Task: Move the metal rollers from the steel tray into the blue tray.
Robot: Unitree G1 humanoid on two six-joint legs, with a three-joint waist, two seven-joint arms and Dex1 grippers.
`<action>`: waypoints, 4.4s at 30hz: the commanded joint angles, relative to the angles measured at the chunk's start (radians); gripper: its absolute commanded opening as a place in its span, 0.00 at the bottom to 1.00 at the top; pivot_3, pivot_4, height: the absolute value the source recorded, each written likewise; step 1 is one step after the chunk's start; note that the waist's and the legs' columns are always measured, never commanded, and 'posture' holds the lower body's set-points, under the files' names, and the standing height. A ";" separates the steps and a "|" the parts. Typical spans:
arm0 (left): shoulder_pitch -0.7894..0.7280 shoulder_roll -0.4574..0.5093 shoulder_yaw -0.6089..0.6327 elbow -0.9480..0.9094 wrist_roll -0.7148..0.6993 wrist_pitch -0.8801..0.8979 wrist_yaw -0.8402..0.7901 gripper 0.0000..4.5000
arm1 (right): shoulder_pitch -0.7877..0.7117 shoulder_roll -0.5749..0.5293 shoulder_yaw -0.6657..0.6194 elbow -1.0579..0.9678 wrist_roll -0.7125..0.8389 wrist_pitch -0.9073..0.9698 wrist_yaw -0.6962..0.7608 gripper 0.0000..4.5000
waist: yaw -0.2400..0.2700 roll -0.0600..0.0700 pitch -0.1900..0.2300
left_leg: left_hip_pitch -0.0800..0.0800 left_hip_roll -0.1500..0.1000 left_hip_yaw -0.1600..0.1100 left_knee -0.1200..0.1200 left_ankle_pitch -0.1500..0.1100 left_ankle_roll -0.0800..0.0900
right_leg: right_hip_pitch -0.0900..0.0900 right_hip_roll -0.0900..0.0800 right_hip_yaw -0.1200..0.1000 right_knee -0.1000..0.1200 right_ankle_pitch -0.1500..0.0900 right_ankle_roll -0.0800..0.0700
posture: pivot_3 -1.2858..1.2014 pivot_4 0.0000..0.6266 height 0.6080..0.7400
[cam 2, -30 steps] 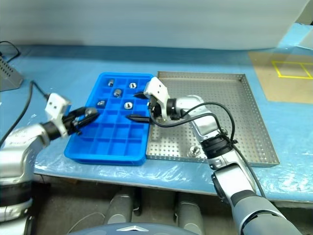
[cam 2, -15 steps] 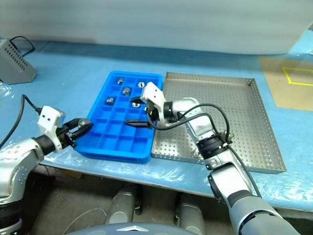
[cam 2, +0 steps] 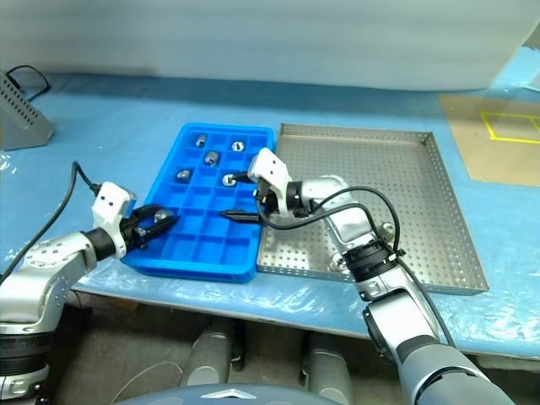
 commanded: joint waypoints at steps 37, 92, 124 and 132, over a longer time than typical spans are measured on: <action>-1.293 -0.360 -0.655 1.533 0.650 -1.124 -0.470 0.83 | 0.419 -0.197 -0.303 -0.660 0.052 0.357 -0.412 1.00 | -0.153 -0.001 0.000 | -0.002 -0.003 0.002 0.010 -0.003 0.006 | 0.003 0.000 0.003 -0.002 0.003 0.002 | 0.31 0.24 1.00; -0.923 -0.611 -0.591 1.372 0.531 -1.078 -0.766 0.83 | 0.664 -0.291 -0.410 -0.895 0.121 0.484 -0.576 1.00 | -0.231 0.000 -0.001 | -0.004 -0.006 0.003 0.017 -0.010 0.017 | 0.007 -0.003 0.003 -0.007 0.003 0.005 | 0.24 0.24 1.00; -0.894 -0.631 -0.563 1.366 0.532 -1.065 -0.612 0.39 | 0.673 -0.318 -0.363 -0.866 0.074 0.459 -0.584 1.00 | -0.302 0.003 -0.003 | -0.004 -0.009 0.002 0.022 -0.021 0.028 | 0.020 -0.007 0.001 -0.023 0.003 0.005 | 0.26 0.24 1.00; -0.887 -0.590 -0.457 1.180 0.376 -0.983 -0.684 0.39 | 0.653 -0.310 -0.340 -0.839 0.072 0.443 -0.576 1.00 | -0.315 0.003 -0.003 | -0.005 -0.009 0.002 0.022 -0.019 0.031 | 0.020 -0.007 0.000 -0.023 0.003 0.005 | 0.28 0.24 1.00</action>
